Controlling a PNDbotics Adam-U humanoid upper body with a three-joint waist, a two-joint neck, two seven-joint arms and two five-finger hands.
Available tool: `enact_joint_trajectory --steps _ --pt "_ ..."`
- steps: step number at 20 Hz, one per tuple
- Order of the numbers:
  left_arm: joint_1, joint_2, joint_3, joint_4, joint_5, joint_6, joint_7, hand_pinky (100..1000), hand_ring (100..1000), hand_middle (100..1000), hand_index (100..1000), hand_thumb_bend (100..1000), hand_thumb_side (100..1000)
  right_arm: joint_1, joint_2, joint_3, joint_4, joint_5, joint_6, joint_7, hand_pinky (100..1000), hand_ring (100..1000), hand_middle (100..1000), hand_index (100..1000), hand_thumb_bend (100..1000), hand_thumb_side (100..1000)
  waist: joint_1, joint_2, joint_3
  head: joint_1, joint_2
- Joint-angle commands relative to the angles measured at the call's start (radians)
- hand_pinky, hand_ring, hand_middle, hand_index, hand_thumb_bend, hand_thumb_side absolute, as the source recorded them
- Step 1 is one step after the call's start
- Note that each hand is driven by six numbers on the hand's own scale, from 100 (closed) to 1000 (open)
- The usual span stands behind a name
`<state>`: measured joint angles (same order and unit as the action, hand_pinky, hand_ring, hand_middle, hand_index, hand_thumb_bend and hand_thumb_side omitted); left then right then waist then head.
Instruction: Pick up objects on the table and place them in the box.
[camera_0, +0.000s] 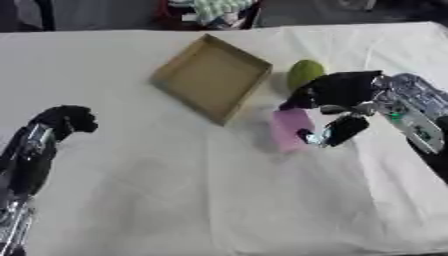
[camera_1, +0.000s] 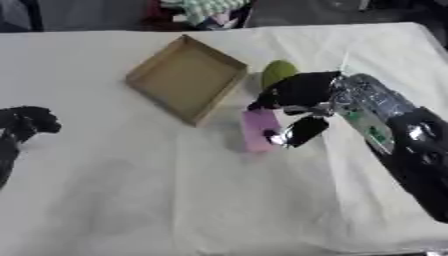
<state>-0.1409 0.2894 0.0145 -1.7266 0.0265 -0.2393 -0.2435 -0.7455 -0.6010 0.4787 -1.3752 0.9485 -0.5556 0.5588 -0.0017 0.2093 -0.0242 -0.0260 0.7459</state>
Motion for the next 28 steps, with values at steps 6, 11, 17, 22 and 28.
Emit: enact_joint_trajectory --steps 6,11,17,22,28 --pt "-0.007 0.021 0.004 -0.012 0.003 -0.001 -0.002 700 643 609 743 100 1000 0.003 0.005 -0.012 -0.002 0.020 0.006 -0.049 817 858 724 1000 100 580 0.001 -0.015 0.002 -0.007 -0.010" --pt "-0.007 0.022 0.004 -0.012 0.003 -0.001 -0.001 700 644 609 743 100 1000 -0.005 0.004 -0.019 -0.008 0.029 0.016 -0.112 792 807 584 1000 100 414 0.002 -0.016 0.001 -0.009 -0.010" --pt "-0.005 0.023 0.005 -0.012 0.003 -0.002 -0.001 700 644 609 743 100 1000 -0.048 -0.015 -0.042 -0.027 -0.026 0.047 -0.163 783 795 563 1000 100 371 0.001 -0.019 -0.001 -0.009 -0.008" --pt "-0.005 0.023 0.003 -0.011 0.003 -0.002 -0.002 701 644 610 743 100 1000 -0.143 -0.030 -0.074 -0.040 -0.075 0.084 -0.158 790 799 566 1000 100 381 0.000 -0.021 -0.003 -0.010 -0.007" --pt "-0.010 0.021 -0.001 -0.013 0.006 -0.003 -0.006 701 644 610 743 100 1000 -0.281 0.050 -0.094 0.055 -0.073 0.102 -0.140 790 797 565 1000 100 365 0.004 -0.018 0.012 -0.021 -0.015"
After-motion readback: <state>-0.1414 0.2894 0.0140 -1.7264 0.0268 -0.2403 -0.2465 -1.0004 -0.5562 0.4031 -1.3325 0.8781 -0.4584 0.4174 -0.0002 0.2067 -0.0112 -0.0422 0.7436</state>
